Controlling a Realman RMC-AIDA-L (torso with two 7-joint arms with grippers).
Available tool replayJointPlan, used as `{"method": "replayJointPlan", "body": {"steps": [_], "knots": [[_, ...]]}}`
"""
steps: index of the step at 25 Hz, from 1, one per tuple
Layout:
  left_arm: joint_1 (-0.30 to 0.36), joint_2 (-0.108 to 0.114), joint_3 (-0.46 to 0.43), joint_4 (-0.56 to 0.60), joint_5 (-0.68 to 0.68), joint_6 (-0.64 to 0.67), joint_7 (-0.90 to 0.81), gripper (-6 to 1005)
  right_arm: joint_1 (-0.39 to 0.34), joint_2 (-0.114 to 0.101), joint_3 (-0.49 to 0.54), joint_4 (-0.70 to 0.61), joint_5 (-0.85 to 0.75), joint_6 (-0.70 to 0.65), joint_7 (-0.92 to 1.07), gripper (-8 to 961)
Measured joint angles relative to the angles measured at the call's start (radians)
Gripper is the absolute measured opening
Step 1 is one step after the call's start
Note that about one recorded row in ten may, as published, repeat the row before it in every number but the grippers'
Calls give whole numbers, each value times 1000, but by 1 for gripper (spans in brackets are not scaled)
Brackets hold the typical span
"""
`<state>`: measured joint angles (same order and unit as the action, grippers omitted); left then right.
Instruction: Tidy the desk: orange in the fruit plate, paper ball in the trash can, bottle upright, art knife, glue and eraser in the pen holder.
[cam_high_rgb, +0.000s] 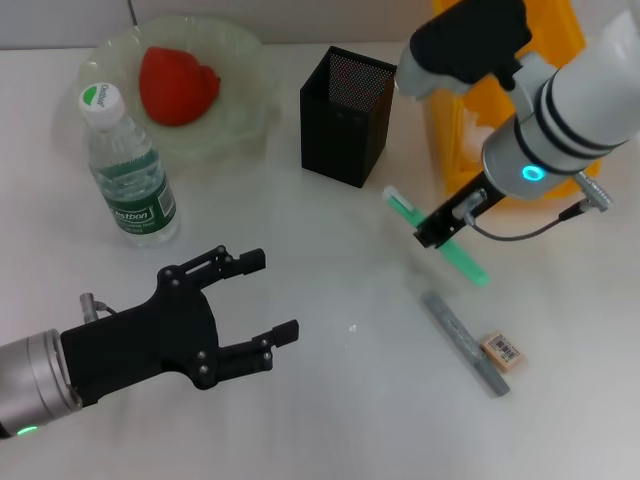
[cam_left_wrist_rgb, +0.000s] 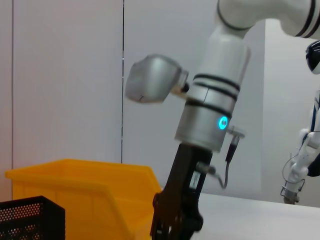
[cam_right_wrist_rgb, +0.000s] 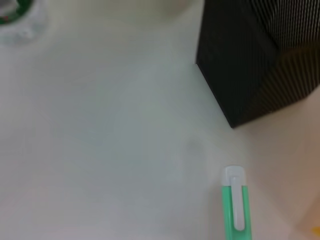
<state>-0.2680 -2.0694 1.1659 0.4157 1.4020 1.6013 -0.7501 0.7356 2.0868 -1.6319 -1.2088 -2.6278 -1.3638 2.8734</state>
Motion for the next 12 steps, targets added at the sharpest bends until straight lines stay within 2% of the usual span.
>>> {"method": "replayJointPlan", "body": {"steps": [6, 7, 8, 11, 12], "knots": [[-5, 0, -1, 0, 0, 0, 0, 811, -77, -3, 82, -276, 48, -113, -10, 190], [-5, 0, -2, 0, 0, 0, 0, 811, -119, -3, 132, -397, 81, -122, -30, 191], [-5, 0, -3, 0, 0, 0, 0, 811, -119, -3, 132, -397, 81, -122, -30, 193], [-5, 0, -3, 0, 0, 0, 0, 811, -210, -1, 198, -521, 162, -29, -104, 197], [-5, 0, -3, 0, 0, 0, 0, 811, -295, -1, 215, -539, 270, 116, -211, 198]]}}
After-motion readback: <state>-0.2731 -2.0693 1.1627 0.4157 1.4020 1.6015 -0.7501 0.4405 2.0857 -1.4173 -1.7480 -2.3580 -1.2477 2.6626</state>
